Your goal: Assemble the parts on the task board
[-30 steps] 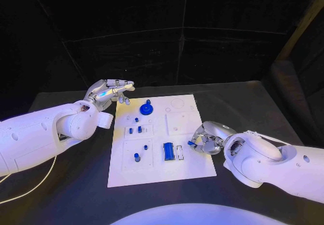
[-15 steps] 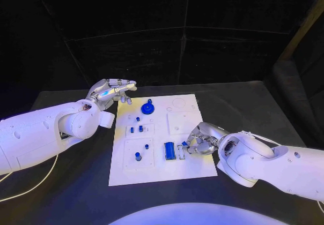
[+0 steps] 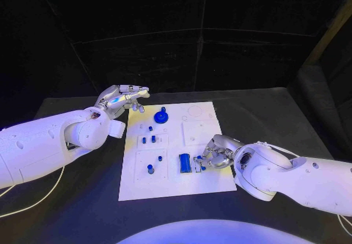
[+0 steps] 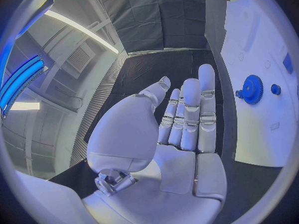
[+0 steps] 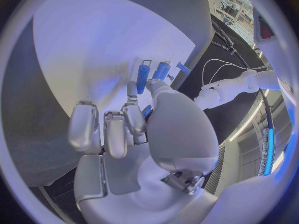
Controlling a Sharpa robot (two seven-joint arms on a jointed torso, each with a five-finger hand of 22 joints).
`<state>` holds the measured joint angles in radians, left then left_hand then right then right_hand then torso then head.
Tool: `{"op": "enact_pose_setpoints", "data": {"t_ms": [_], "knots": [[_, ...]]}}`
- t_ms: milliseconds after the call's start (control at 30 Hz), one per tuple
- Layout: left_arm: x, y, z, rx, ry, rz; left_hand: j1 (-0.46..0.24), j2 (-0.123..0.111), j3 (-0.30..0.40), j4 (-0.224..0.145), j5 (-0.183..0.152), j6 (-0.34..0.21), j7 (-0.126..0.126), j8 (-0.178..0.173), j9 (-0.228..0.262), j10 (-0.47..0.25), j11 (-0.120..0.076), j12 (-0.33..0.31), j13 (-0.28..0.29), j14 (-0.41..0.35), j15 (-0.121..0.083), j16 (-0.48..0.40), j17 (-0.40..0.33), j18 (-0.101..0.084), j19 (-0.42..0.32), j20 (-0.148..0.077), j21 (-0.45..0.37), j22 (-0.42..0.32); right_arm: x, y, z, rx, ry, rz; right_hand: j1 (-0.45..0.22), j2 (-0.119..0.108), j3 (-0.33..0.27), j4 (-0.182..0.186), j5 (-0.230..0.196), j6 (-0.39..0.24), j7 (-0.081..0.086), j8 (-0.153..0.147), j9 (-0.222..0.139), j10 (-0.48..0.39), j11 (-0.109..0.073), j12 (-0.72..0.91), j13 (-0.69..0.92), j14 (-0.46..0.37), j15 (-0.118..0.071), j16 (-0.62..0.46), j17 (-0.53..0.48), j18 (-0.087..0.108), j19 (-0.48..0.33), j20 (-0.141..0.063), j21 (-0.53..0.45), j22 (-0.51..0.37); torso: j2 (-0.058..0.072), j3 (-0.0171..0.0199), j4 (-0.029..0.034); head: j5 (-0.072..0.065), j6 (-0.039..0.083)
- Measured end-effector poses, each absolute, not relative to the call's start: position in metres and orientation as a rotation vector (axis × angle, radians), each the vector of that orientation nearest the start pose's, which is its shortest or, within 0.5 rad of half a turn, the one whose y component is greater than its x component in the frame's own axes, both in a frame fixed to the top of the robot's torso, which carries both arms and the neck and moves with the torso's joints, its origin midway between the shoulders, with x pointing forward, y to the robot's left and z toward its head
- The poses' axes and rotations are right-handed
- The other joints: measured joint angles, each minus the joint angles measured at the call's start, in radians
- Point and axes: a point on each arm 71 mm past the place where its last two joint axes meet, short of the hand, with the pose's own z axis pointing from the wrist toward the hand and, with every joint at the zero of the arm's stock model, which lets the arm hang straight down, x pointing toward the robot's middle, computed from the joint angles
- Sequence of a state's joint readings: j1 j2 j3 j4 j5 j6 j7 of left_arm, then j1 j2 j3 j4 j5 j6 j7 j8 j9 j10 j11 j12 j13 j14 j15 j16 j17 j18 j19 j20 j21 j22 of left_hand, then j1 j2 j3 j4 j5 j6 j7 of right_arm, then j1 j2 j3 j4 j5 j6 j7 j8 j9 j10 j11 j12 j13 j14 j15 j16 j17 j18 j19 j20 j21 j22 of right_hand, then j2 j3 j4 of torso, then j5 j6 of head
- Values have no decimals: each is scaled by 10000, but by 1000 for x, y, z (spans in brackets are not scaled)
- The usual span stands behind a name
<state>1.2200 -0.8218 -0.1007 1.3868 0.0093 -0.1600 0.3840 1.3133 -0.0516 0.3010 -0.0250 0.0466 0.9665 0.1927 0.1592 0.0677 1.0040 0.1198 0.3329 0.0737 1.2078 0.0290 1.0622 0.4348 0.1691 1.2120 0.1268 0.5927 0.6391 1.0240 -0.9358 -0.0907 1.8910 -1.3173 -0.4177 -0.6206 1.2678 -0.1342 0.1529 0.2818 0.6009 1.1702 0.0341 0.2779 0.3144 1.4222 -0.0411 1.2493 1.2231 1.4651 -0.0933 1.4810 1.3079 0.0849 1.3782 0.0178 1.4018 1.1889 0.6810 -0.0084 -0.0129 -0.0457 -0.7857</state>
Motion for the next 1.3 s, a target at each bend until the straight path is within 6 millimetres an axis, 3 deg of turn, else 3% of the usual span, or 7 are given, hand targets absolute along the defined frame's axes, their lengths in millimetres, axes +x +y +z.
{"op": "enact_pose_setpoints", "data": {"t_ms": [600, 933, 967, 1133, 1200, 1300], "knots": [[507, 232, -199, -11233, 14952, -15529, 0, 0, 0, 0, 0, 0, 0, 0, 0, 0, 0, -1, 0, 0, 0, 0, 1, 0, 0, 0, 0, 2, 376, -163, -255, 2728, 20428, 5134, 0, 0, -94, -15, 0, 53, -52, 50, 39, 19, -19, 44, 53, 0, 2, 0, -2, 0, -1, 0, 0, -2, 2, 9, -12, 19, -27], [507, 232, -200, -11270, 15006, -15516, 0, 0, 0, 0, 0, -36, 36, 0, 0, -35, 36, -1, 0, 0, 0, 0, -8, 0, 0, 0, 0, -8, 375, -163, -256, 2598, 20590, 5089, -412, 118, -491, 70, -144, 73, -73, 90, 102, 36, -36, 44, 80, 0, 2, 0, -2, 1, -1, 0, 0, -63, -7, 8, -12, 38, -23], [507, 233, -200, -11275, 15015, -15512, 0, 0, 0, 0, 0, -36, 36, 0, 0, -35, 36, -1, 0, 0, 0, 0, -8, 0, 0, 0, 0, -8, 375, -163, -257, 2585, 20615, 5075, -589, 151, -606, 78, -362, 65, -65, 91, 110, 36, -36, 44, 79, 0, 2, 0, -3, 1, -1, 0, 0, -96, -7, 8, -12, 38, -15], [507, 233, -200, -11287, 15038, -15509, 0, 0, 0, 0, 0, -36, 36, 0, 0, -35, 36, -1, 0, 0, 0, 0, -8, 0, 0, 0, 0, -8, 375, -164, -258, 2528, 20608, 4996, -1384, 278, -1408, 82, -3067, -22, 23, 90, 178, -7, 5, -110, -14, 0, 2, -13, -3, 1, -77, 0, -104, -295, -8, 7, -12, 39, 5], [507, 233, -200, -11290, 15046, -15509, 0, 0, 0, 0, 0, -36, 36, 0, 0, -35, 36, -1, 0, 0, 0, 0, -8, 0, 0, 0, 0, -8, 375, -165, -258, 2508, 20584, 4959, -1511, 341, -1696, 90, -3608, -22, 22, 90, 203, -22, 20, -161, -48, 0, 2, -55, -3, 0, -78, 1, -148, -365, -8, 7, -12, 39, 12], [507, 232, -200, -11294, 15056, -15511, 0, 0, 1, 1, 0, -35, 36, 0, 0, -35, 36, -1, 0, 0, 0, 0, -7, 0, 0, 0, 0, -7, 376, -166, -257, 2478, 20542, 4895, -1693, 384, -2037, 102, -3927, -83, 32, 90, 233, -57, 55, -199, -78, 0, 2, -80, -3, 1, -152, -1, -207, -453, -8, 7, -13, 39, 21]]}}
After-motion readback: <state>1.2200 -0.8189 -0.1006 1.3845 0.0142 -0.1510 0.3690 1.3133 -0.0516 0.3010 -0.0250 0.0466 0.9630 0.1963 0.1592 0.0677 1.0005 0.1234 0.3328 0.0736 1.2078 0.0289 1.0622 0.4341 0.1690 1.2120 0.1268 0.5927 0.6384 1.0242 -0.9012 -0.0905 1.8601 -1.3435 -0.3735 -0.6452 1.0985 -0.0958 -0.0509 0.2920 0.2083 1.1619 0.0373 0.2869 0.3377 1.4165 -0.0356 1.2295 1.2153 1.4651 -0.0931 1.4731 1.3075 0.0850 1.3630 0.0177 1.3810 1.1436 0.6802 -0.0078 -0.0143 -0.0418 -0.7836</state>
